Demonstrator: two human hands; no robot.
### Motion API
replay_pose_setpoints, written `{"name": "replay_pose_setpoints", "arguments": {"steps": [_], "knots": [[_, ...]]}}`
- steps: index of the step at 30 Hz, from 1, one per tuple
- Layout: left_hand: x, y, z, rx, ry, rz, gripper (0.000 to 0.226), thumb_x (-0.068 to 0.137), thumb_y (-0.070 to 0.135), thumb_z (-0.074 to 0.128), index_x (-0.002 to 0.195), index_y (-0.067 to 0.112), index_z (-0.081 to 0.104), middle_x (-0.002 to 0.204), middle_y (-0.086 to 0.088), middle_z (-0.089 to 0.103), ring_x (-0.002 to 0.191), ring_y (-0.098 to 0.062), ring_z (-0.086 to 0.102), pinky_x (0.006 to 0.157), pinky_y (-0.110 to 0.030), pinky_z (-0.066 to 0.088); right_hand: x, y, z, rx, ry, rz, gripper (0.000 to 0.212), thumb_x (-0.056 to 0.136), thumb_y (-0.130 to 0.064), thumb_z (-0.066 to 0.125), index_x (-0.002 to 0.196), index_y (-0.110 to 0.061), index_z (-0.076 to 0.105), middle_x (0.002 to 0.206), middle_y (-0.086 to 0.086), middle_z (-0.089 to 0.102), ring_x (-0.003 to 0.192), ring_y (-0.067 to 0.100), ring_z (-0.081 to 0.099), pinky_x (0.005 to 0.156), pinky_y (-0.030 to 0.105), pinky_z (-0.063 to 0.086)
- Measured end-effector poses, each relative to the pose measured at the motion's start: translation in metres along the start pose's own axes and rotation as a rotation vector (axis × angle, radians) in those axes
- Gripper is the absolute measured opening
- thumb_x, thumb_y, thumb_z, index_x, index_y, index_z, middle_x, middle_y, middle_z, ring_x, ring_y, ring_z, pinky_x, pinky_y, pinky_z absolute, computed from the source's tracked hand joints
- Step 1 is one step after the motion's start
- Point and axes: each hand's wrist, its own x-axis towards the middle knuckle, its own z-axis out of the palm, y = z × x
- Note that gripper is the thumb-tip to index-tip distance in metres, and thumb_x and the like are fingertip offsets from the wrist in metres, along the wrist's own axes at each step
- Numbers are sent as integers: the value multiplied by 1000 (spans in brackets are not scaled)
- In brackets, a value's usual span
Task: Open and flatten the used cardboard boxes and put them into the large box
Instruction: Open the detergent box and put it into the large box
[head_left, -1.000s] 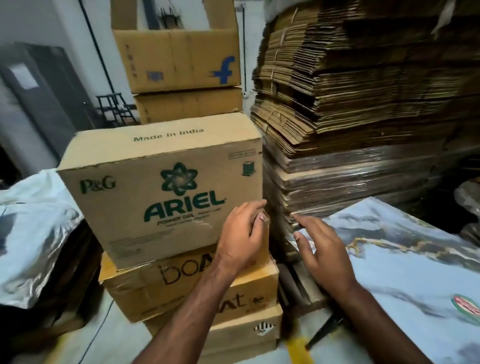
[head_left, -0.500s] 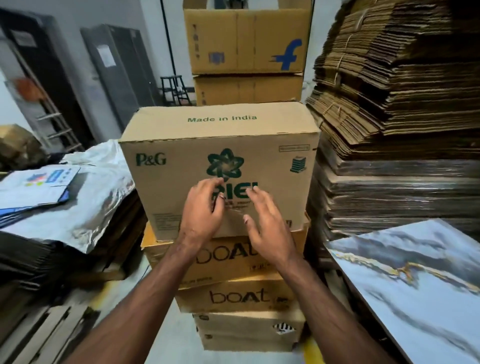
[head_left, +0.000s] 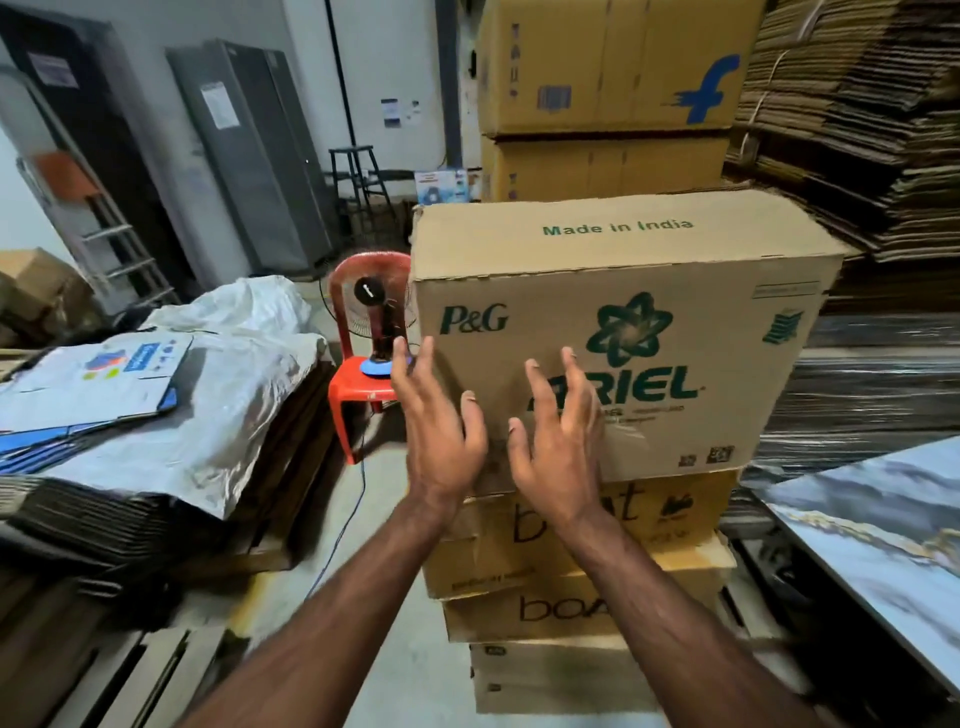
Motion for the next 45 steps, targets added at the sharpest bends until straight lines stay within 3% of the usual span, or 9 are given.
{"name": "replay_pose_setpoints", "arguments": {"steps": [3,8,14,21,27,33,38,43,45], "knots": [[3,-10,-3,-107,-38,-23,67,91,16,53,151,5,25,151,-16,35,142,-26,32,117,-45,31,0,-13,19,-8,15,35,79,85,-36,62,153,-19,26,161,18,11,145,36,21,111,61,31],[18,0,-17,-328,-34,17,45,94,18,45,136,2,52,128,-10,55,122,-12,50,103,-23,40,-4,-28,42,-57,51,-130,112,75,-62,66,157,-16,5,161,24,-1,150,41,1,119,63,4],[30,3,-5,-437,-225,290,28,94,8,44,109,0,66,106,-9,60,101,-17,57,87,-29,49,0,-15,38,-131,325,-87,103,80,-54,69,151,-14,6,157,23,5,146,44,11,116,66,14],[84,-27,43,-401,-166,-290,28,101,22,48,125,8,54,124,-11,47,114,-20,47,99,-37,42,-6,19,6,-138,367,-3,90,78,-47,67,146,-16,17,154,20,13,143,41,20,111,61,31],[112,-56,68,-508,-394,-614,87,76,75,46,150,33,25,152,-5,38,137,-28,38,113,-56,30,-21,36,-27,-85,378,196,80,88,-46,48,154,-24,10,162,17,8,151,24,8,120,45,16],[96,-41,75,-725,-558,-655,57,95,62,41,137,26,49,121,1,61,111,-18,56,100,-47,41,-20,31,-37,65,434,504,78,89,-71,40,150,-57,-5,165,-6,10,147,27,27,106,64,40],[96,-18,75,-923,-448,-669,44,96,51,47,129,22,48,113,-7,64,100,-21,64,78,-38,56,-8,24,-58,177,521,541,86,80,-81,49,150,-59,4,159,1,32,135,26,48,96,57,52],[92,19,80,-1130,-396,-713,42,89,44,51,121,18,53,106,-9,68,91,-22,67,65,-32,57,-4,33,-98,187,561,537,93,82,-62,61,157,-35,14,135,0,59,103,0,62,82,11,53],[88,37,84,-1177,-430,-714,43,85,45,51,118,18,54,110,-12,68,95,-26,68,70,-37,59,-9,38,-116,163,593,531,94,81,-62,62,157,-32,16,127,-5,61,100,-9,59,81,8,51]]}}
